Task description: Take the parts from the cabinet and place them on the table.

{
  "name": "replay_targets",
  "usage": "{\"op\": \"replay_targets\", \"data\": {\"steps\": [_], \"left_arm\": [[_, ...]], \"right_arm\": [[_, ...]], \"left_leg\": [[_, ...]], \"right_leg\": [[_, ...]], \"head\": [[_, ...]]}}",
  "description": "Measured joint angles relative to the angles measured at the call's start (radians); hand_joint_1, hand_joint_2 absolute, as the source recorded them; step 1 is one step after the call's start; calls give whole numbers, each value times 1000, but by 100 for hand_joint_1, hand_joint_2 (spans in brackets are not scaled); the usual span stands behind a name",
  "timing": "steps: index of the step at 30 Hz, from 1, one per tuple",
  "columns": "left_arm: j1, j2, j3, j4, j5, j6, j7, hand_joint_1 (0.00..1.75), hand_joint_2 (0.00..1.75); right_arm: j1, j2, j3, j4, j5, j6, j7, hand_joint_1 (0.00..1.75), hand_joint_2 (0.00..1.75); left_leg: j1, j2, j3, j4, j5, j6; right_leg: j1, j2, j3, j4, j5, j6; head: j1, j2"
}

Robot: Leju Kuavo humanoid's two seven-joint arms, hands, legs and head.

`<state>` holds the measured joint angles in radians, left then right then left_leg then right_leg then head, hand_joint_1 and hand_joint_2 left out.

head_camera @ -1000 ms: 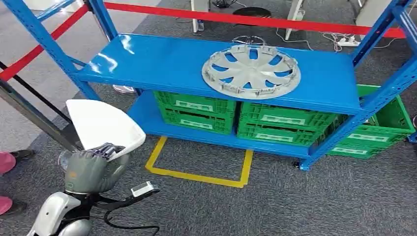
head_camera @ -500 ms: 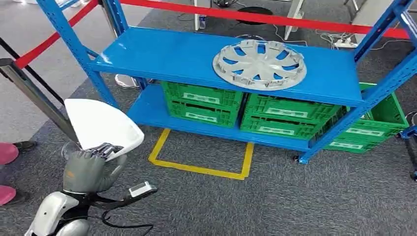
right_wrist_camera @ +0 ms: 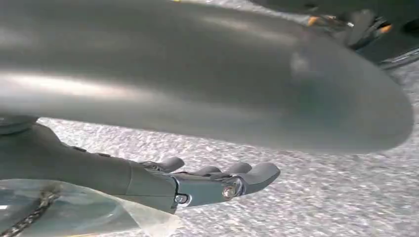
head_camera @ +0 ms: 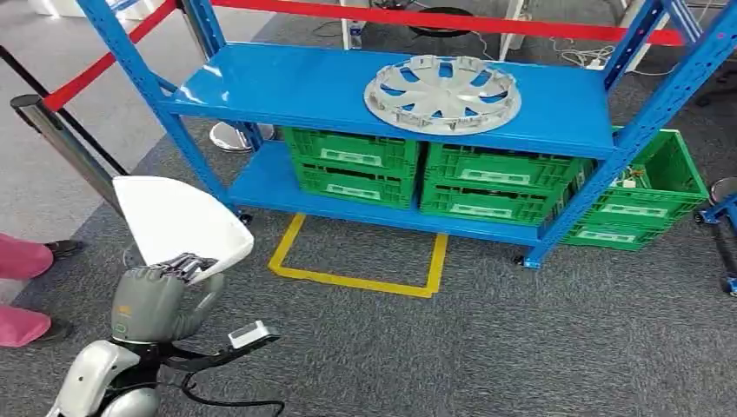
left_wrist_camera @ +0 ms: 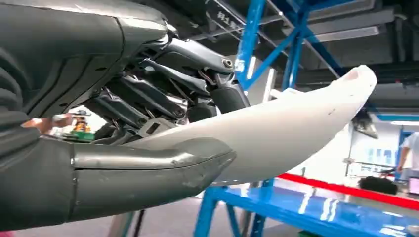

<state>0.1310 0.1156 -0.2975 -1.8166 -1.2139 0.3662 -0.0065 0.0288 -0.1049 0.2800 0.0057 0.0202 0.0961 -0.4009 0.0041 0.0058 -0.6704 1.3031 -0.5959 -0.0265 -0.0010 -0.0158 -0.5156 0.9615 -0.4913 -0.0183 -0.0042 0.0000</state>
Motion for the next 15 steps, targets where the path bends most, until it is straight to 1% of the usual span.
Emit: {"op": "replay_targets", "data": {"steps": [1, 2, 3, 4, 5, 6, 7, 8, 9, 10, 11, 12, 13, 14, 15], "left_arm": [[0, 0, 0, 0, 0, 0, 0, 175, 175], [0, 0, 1, 0, 0, 0, 0, 175, 175], [0, 0, 1, 0, 0, 0, 0, 175, 175], [-1, 0, 1, 0, 0, 0, 0, 175, 175], [-2, 0, 1, 0, 0, 0, 0, 175, 175], [-2, 0, 1, 0, 0, 0, 0, 175, 175], [-3, 0, 2, 0, 0, 0, 0, 175, 175], [-2, 0, 2, 0, 0, 0, 0, 175, 175], [-2, 0, 1, 0, 0, 0, 0, 175, 175], [-4, 1, 1, 0, 0, 0, 0, 175, 175], [-4, 0, 2, 0, 0, 0, 0, 175, 175], [-3, 0, 3, 0, 0, 0, 0, 175, 175], [-2, 0, 4, 0, 0, 0, 0, 175, 175], [-2, -1, 4, 0, 0, 0, 0, 175, 175], [-3, -1, 4, 0, 0, 0, 0, 175, 175]], "right_arm": [[0, 0, 0, 0, 0, 0, 0, 0, 0], [0, 0, 0, 0, 0, 0, 0, 0, 0], [0, 0, 0, 0, 0, 0, 0, 0, 0], [0, 0, 0, 0, 0, 0, 0, 0, 0], [-1, 0, 0, 0, 0, 0, 0, 0, 0], [-1, 0, 0, 0, 0, 0, 0, 0, 0], [-1, 0, 0, 0, 0, 0, 0, 0, 0], [1, 0, 0, 0, 0, 0, 0, 0, 0], [4, 0, 0, 2, 0, 0, 0, 0, 0], [5, 0, 0, 2, 0, 0, 0, 0, 0], [7, 0, 0, 2, 0, 2, 0, 0, 0], [7, 0, 0, 2, 0, 2, 0, 0, 0], [7, 0, 0, 2, 0, 1, 0, 0, 0], [4, 0, 0, 2, 0, 1, 0, 0, 0], [3, 0, 0, 2, 0, 0, 0, 0, 0]], "left_leg": [[3, 0, 24, -12, 42, -2], [6, 0, 64, -59, 78, -3], [6, 0, 119, -136, 97, -2], [7, -1, 181, -228, 81, 0], [3, -2, 225, -308, 52, 7], [1, -2, 227, -324, 43, 15], [-2, -2, 218, -321, 48, 20], [-5, -2, 211, -320, 57, 29], [2, 1, 192, -332, 74, 39], [2, 6, 180, -331, 89, 49], [2, 6, 161, -331, 103, 59], [0, 6, 145, -331, 117, 61], [-2, 6, 128, -330, 132, 63], [-4, 7, 109, -329, 147, 63], [-6, 7, 91, -329, 161, 62]], "right_leg": [[0, 0, -23, 11, 8, 2], [-1, -1, -44, 23, 14, 5], [-2, 0, -61, 33, 19, 9], [-2, 1, -74, 43, 25, 14], [2, 3, -85, 51, 32, 21], [2, 2, -90, 51, 45, 27], [-1, 2, -97, 48, 57, 33], [-2, 2, -100, 43, 68, 42], [-2, 3, -107, 44, 74, 49], [-5, 7, -121, 56, 32, 53], [-6, 9, -133, 98, -37, 57], [-8, 11, -150, 165, -107, 59], [-8, 12, -159, 239, -155, 63], [-8, 12, -164, 308, -175, 65], [-8, 12, -157, 345, -156, 66]], "head": [[1, 0], [1, 0], [1, 0], [0, 0], [1, 0], [3, 0], [1, 0], [2, 0], [1, 0], [2, 0], [3, 0], [5, 0], [5, 0], [6, 0], [6, 0]]}}
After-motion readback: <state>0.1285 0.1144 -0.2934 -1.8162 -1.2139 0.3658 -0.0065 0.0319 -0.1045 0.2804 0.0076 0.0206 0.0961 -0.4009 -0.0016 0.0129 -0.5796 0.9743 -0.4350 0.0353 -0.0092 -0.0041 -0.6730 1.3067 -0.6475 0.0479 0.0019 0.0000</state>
